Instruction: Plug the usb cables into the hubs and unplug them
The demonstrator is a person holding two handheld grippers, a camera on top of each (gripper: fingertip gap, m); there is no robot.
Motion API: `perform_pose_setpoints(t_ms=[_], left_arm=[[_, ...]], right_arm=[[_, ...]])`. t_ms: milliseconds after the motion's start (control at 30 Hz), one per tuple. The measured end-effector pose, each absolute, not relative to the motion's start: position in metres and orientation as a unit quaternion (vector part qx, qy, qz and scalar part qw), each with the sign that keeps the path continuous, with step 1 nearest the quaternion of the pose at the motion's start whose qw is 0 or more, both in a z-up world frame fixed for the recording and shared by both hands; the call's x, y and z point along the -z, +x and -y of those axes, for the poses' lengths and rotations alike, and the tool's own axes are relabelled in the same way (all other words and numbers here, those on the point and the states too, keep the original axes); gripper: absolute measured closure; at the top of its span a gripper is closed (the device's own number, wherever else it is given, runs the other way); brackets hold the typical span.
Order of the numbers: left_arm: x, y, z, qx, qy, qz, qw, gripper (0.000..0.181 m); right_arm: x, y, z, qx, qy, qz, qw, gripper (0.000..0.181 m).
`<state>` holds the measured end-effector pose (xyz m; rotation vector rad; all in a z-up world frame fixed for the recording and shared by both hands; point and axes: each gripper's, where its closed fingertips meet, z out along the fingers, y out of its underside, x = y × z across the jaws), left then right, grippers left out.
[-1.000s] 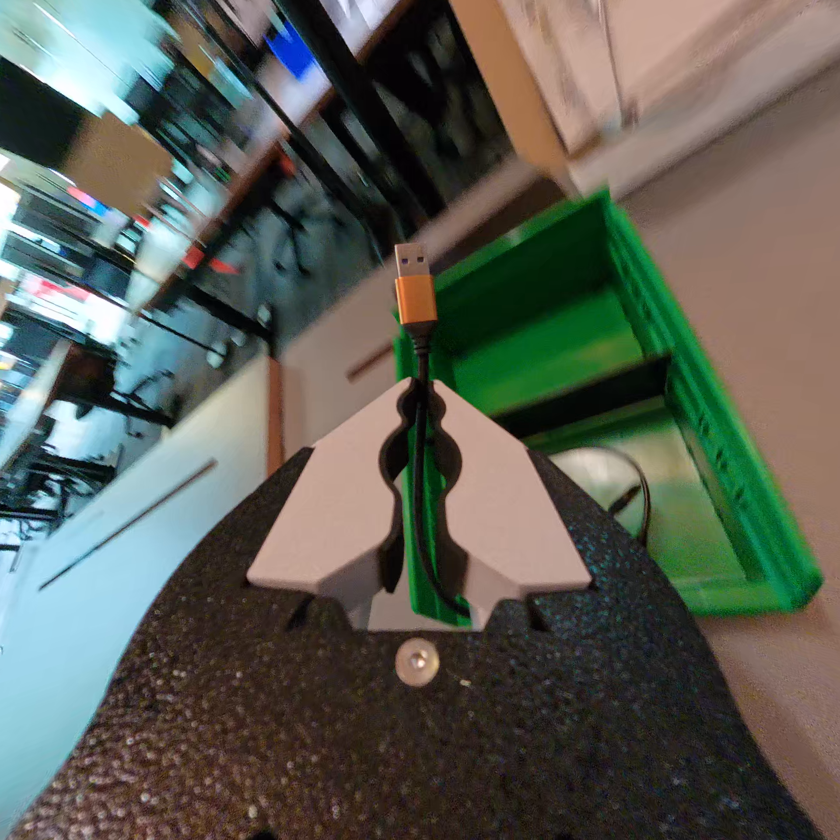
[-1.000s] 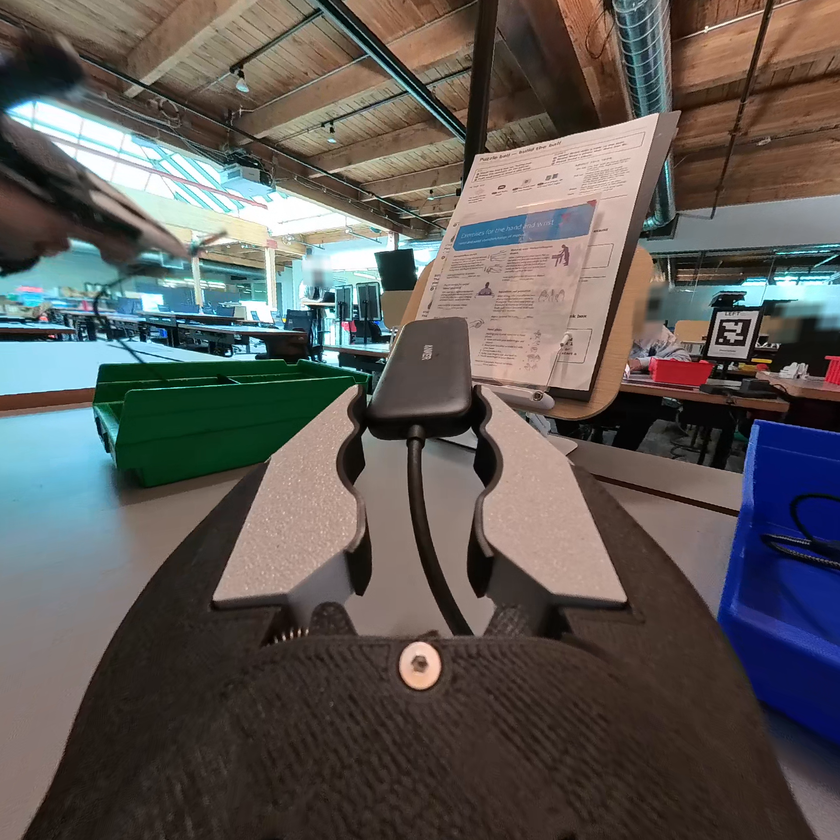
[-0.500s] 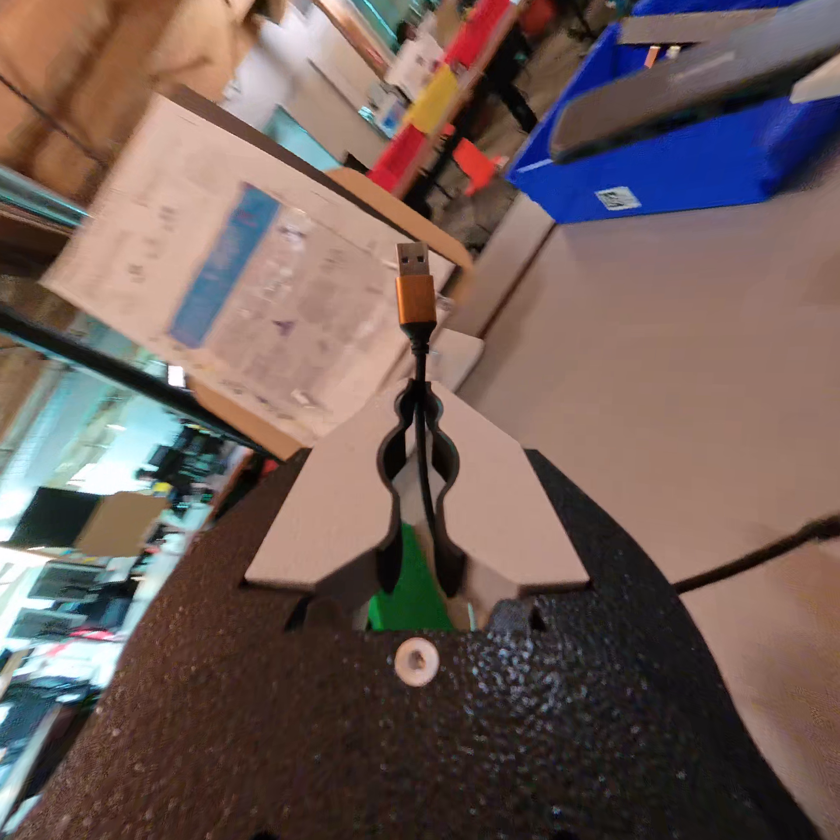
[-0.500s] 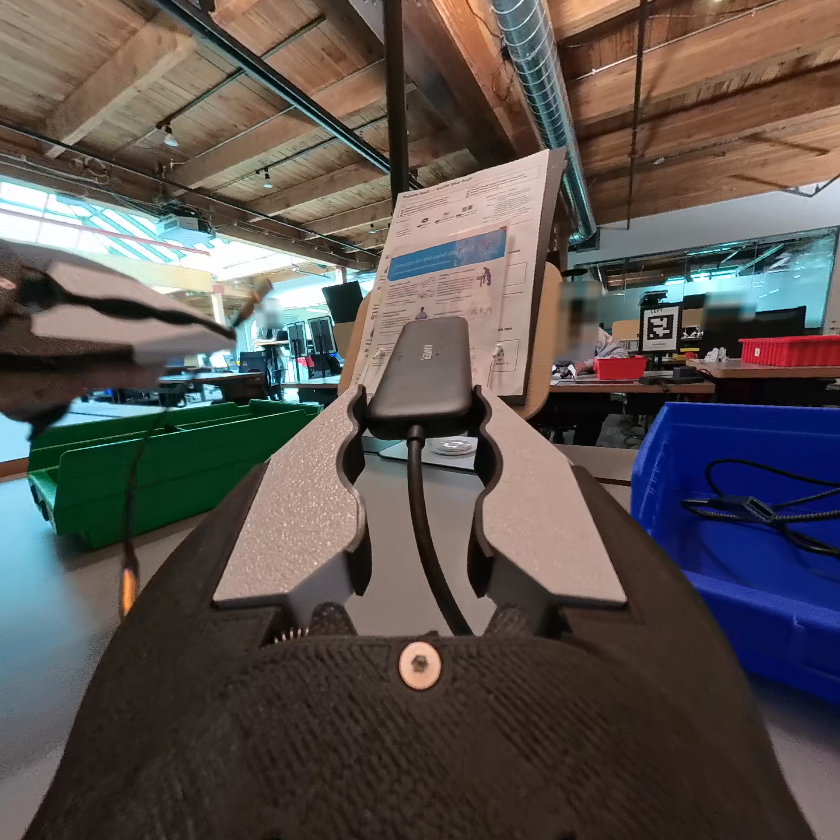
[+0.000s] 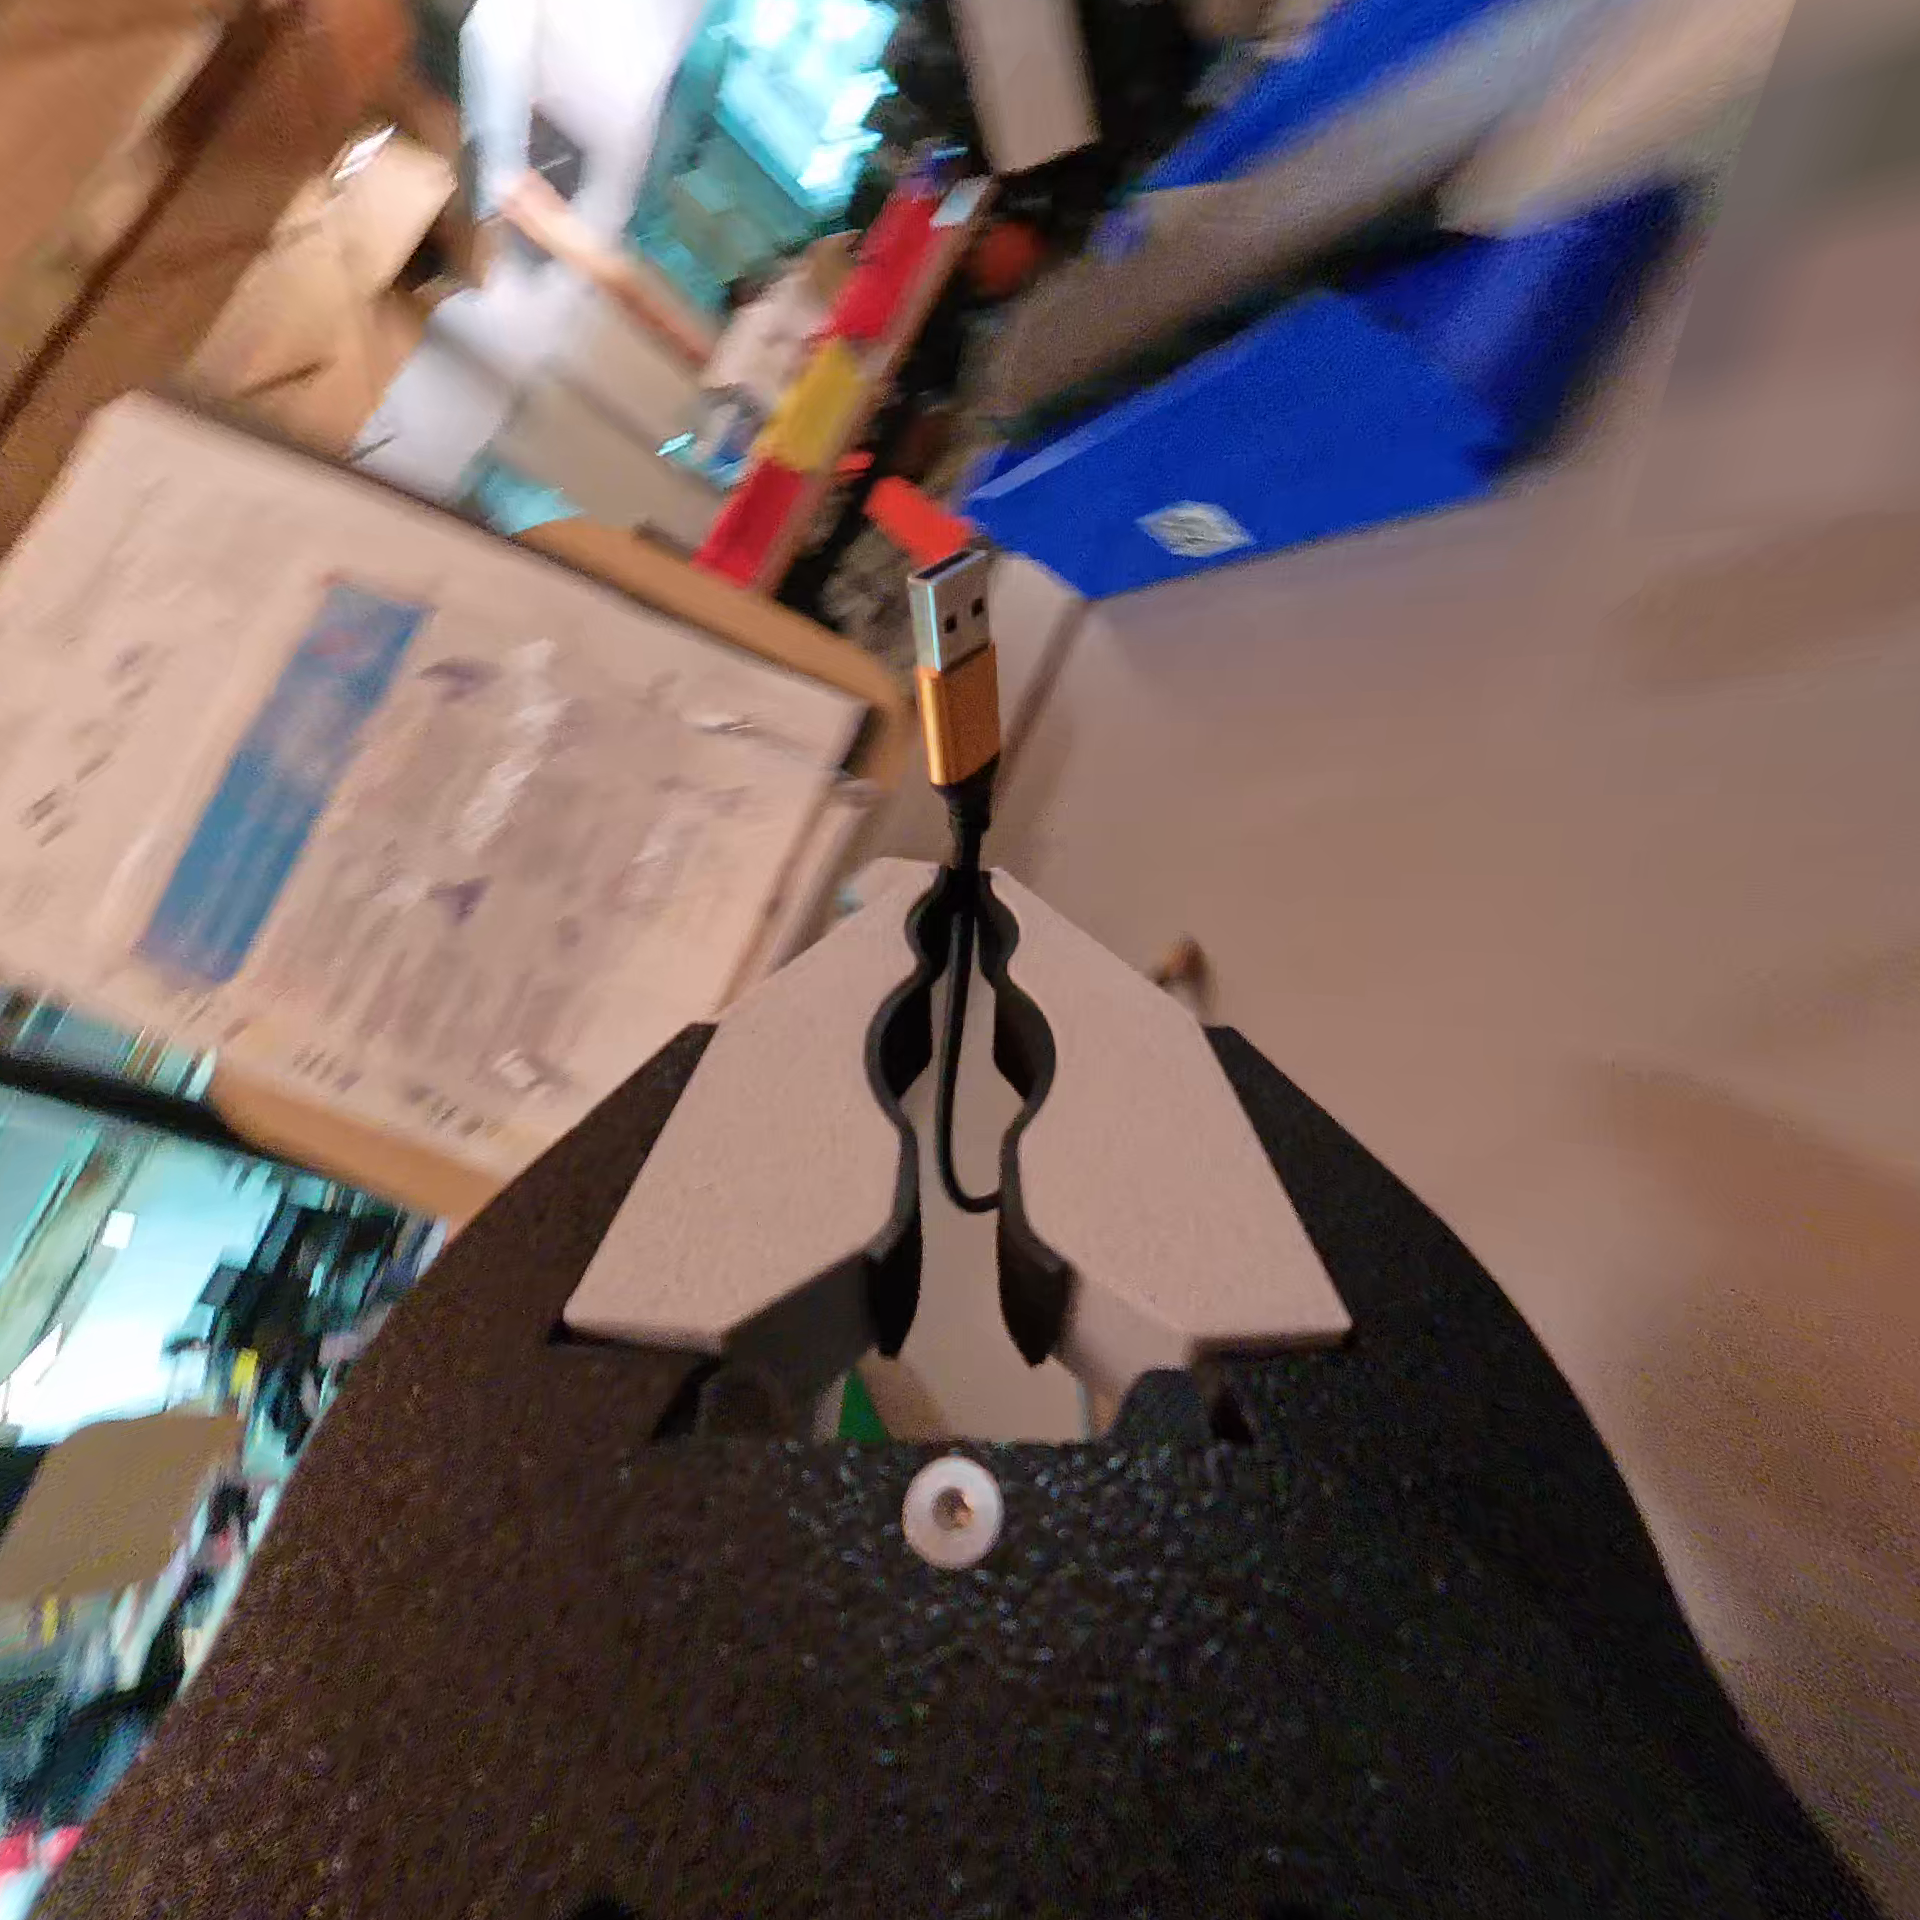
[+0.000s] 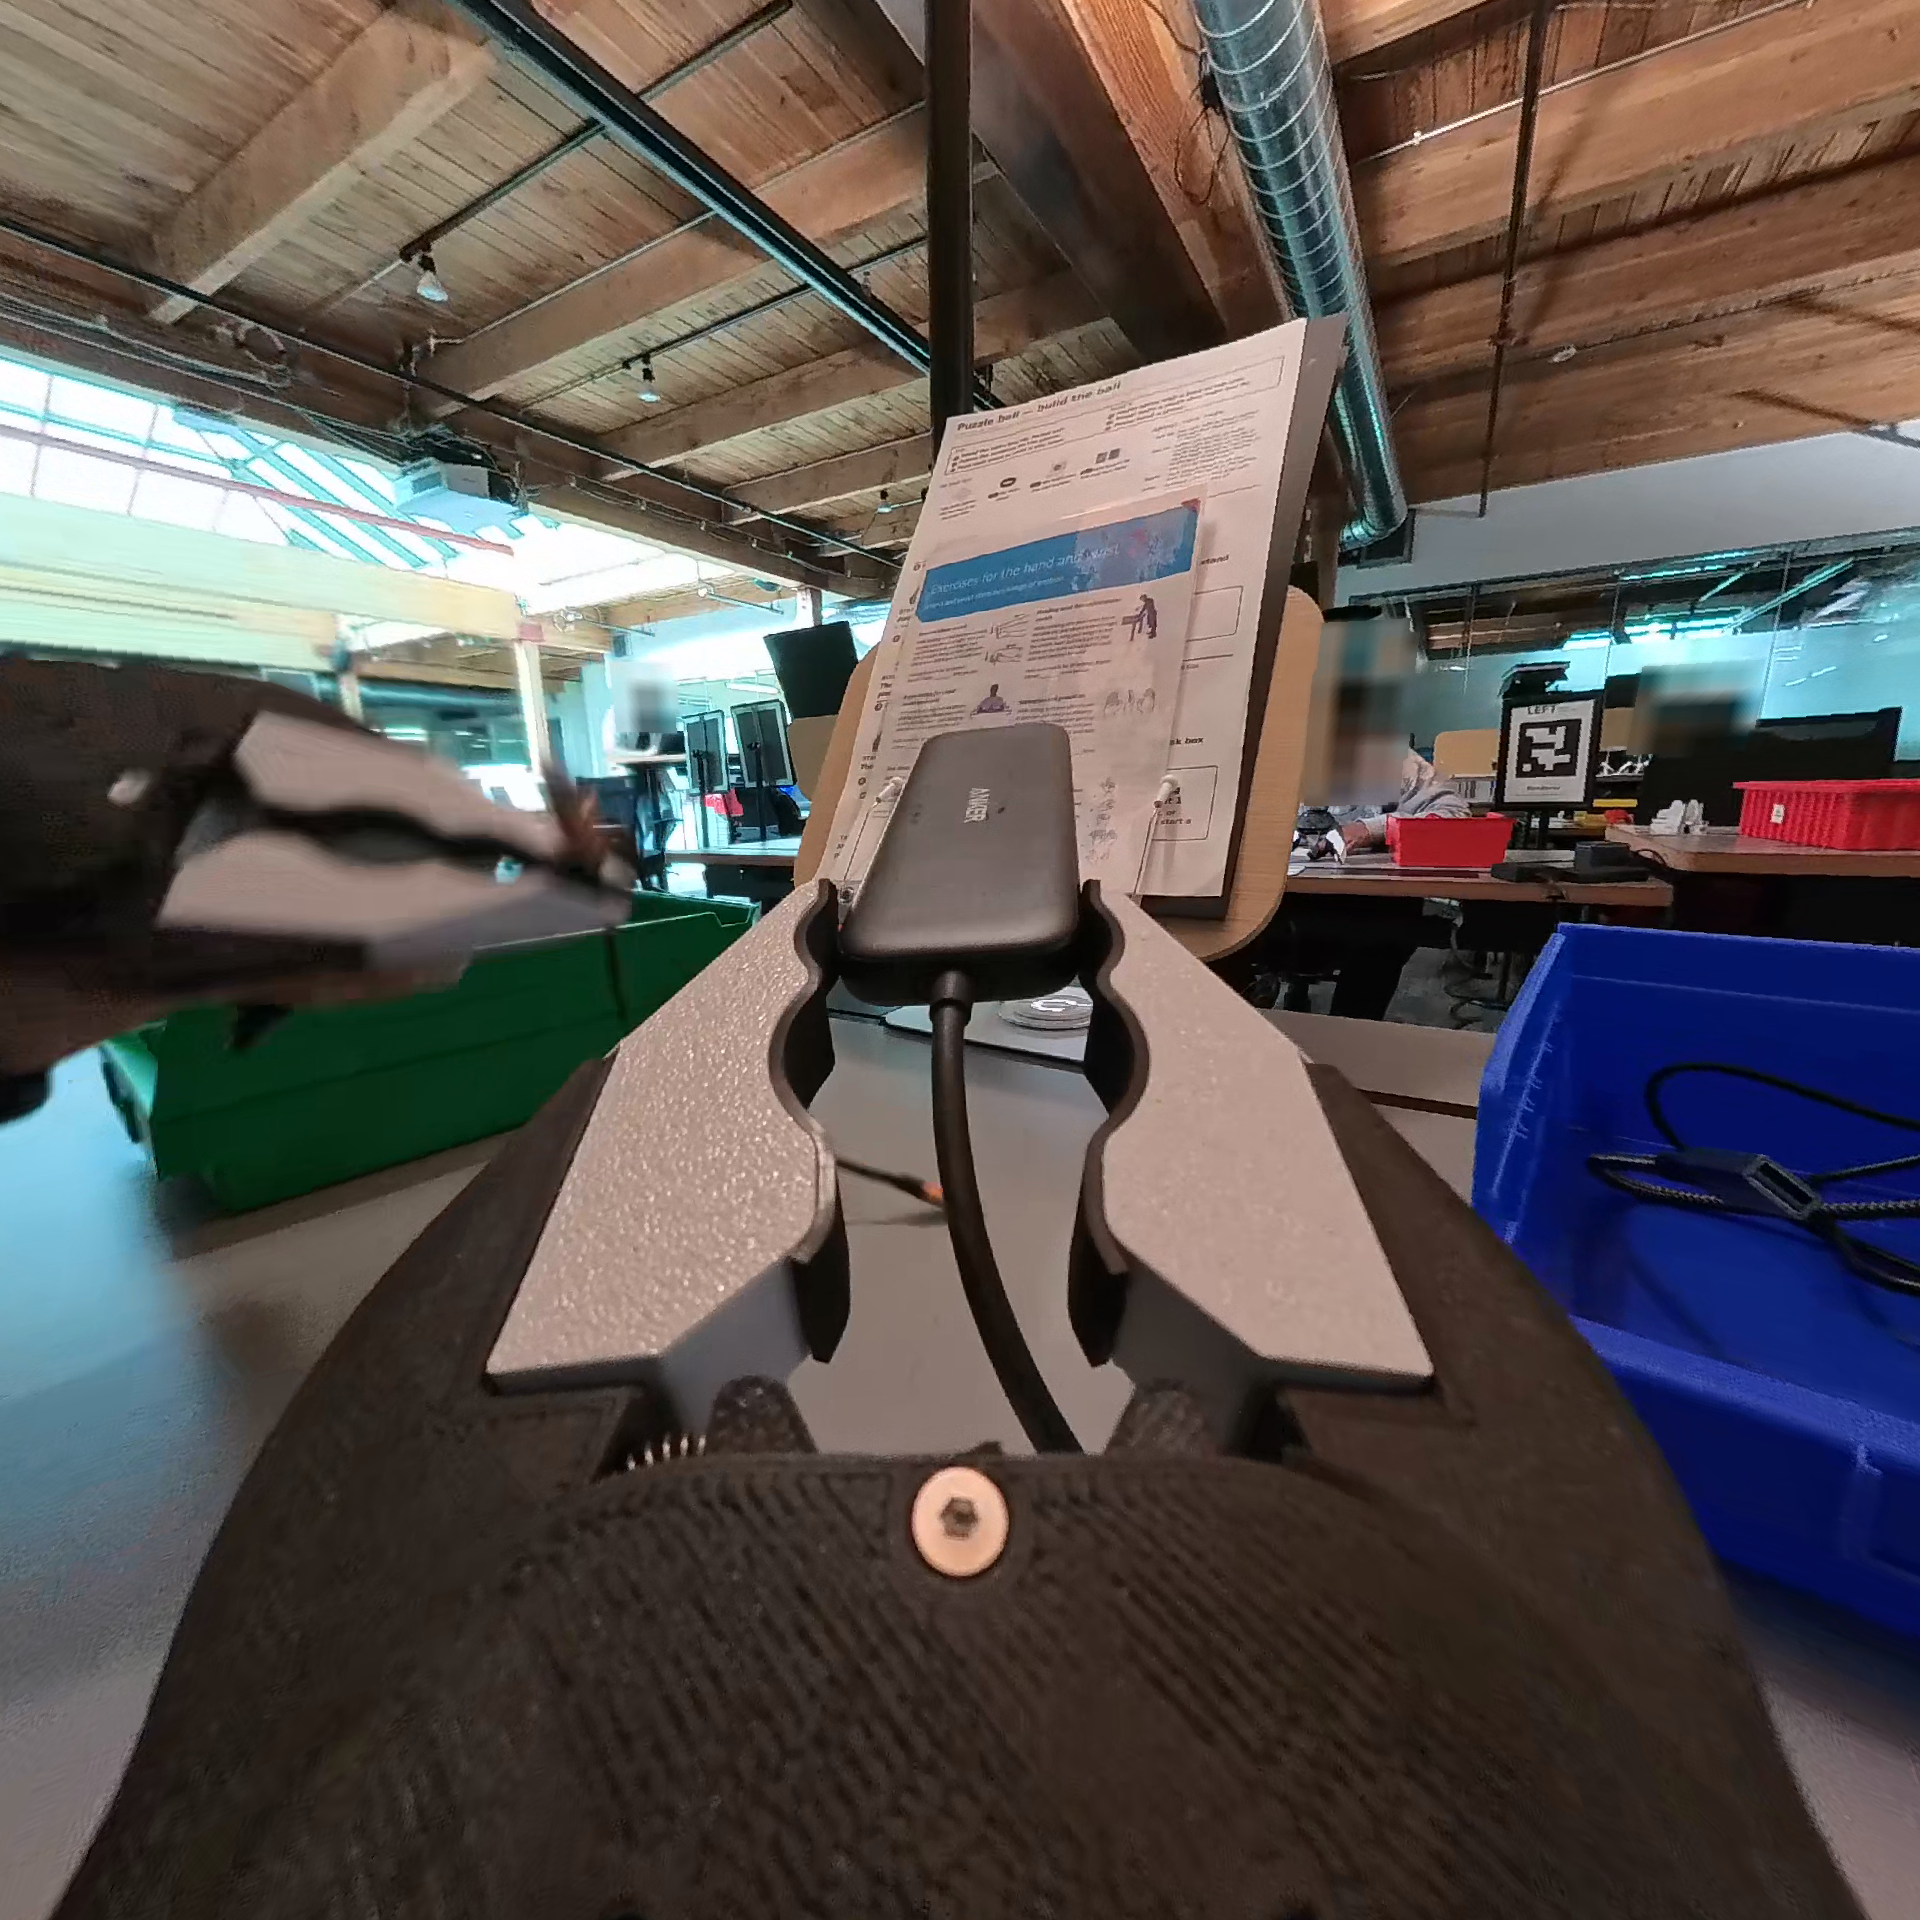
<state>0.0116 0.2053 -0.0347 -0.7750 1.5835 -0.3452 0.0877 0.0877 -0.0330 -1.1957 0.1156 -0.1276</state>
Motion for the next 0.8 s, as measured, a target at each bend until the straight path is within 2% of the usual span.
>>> perform_pose_setpoints(t_ms=[133, 300, 533, 667, 700, 800], left_arm=[[0.123, -0.016, -0.149, 0.155, -0.284, -0.813, 0.484, 0.18], [0.182, -0.039, -0.11, 0.193, -0.29, -0.883, 0.314, 0.171], [0.183, -0.041, -0.093, 0.253, -0.201, -0.922, 0.212, 0.158], [0.187, -0.048, -0.079, 0.267, -0.134, -0.942, 0.152, 0.161], [0.192, -0.051, -0.077, 0.268, -0.129, -0.945, 0.134, 0.167], [0.193, -0.047, -0.07, 0.306, -0.149, -0.932, 0.127, 0.17]], right_arm=[[0.034, 0.089, -0.088, 0.055, -0.562, -0.059, 0.823, 0.135], [0.036, 0.089, -0.09, 0.05, -0.568, -0.058, 0.819, 0.135], [0.038, 0.083, -0.093, 0.045, -0.576, -0.042, 0.815, 0.135], [0.04, 0.077, -0.096, 0.03, -0.582, -0.032, 0.812, 0.135], [0.041, 0.076, -0.096, 0.031, -0.584, -0.029, 0.811, 0.135], [0.042, 0.076, -0.097, 0.04, -0.59, -0.025, 0.806, 0.135]])
